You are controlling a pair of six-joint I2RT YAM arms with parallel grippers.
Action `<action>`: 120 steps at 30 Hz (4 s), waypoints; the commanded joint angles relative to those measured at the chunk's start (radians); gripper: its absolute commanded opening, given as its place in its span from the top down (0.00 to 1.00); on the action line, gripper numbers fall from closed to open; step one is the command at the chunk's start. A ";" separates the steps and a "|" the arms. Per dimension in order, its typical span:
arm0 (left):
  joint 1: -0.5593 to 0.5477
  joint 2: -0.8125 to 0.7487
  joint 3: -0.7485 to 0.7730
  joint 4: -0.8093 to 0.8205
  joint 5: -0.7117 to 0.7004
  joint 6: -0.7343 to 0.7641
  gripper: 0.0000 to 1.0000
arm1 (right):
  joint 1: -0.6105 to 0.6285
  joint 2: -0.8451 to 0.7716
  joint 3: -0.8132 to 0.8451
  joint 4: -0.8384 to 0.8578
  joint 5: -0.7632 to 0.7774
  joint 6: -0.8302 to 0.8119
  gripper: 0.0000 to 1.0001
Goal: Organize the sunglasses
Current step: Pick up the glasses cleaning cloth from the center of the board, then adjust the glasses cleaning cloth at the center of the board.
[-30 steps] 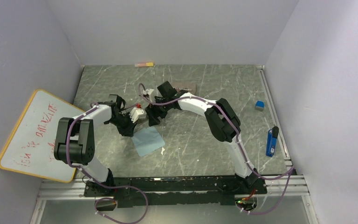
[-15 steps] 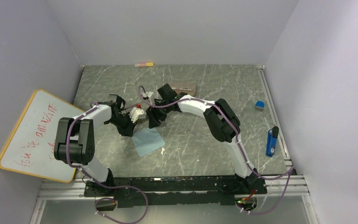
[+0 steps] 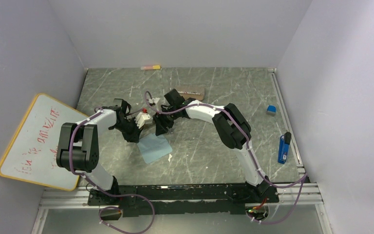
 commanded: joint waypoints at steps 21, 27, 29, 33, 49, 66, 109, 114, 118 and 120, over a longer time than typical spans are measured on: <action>0.001 -0.011 0.007 0.013 0.026 -0.003 0.86 | 0.013 0.024 0.011 -0.065 0.028 -0.013 0.66; 0.000 -0.013 0.000 0.021 0.026 -0.003 0.86 | 0.011 0.023 0.013 -0.060 0.054 -0.020 0.79; 0.001 -0.014 -0.003 0.025 0.027 -0.003 0.86 | 0.009 0.022 0.016 -0.055 0.069 -0.021 0.90; 0.001 -0.014 -0.002 0.033 0.035 -0.004 0.87 | 0.002 0.014 0.028 -0.048 0.069 -0.022 1.00; -0.090 -0.132 0.075 0.039 0.202 0.024 0.95 | -0.034 -0.365 -0.210 0.004 0.092 -0.111 1.00; -0.346 -0.207 0.164 0.088 0.252 -0.040 0.95 | -0.138 -0.886 -0.580 -0.045 0.159 -0.191 1.00; -0.506 0.235 0.391 0.386 -0.119 -0.328 0.91 | -0.347 -0.626 -0.686 0.351 0.233 -0.138 1.00; -0.508 0.227 0.380 0.436 -0.200 -0.358 0.92 | -0.349 -0.567 -0.663 0.385 0.252 -0.138 1.00; -0.509 0.203 0.362 0.453 -0.248 -0.374 0.93 | -0.355 -0.575 -0.664 0.386 0.239 -0.146 1.00; -0.508 0.176 0.339 0.464 -0.242 -0.370 0.92 | -0.363 -0.600 -0.674 0.373 0.204 -0.162 1.00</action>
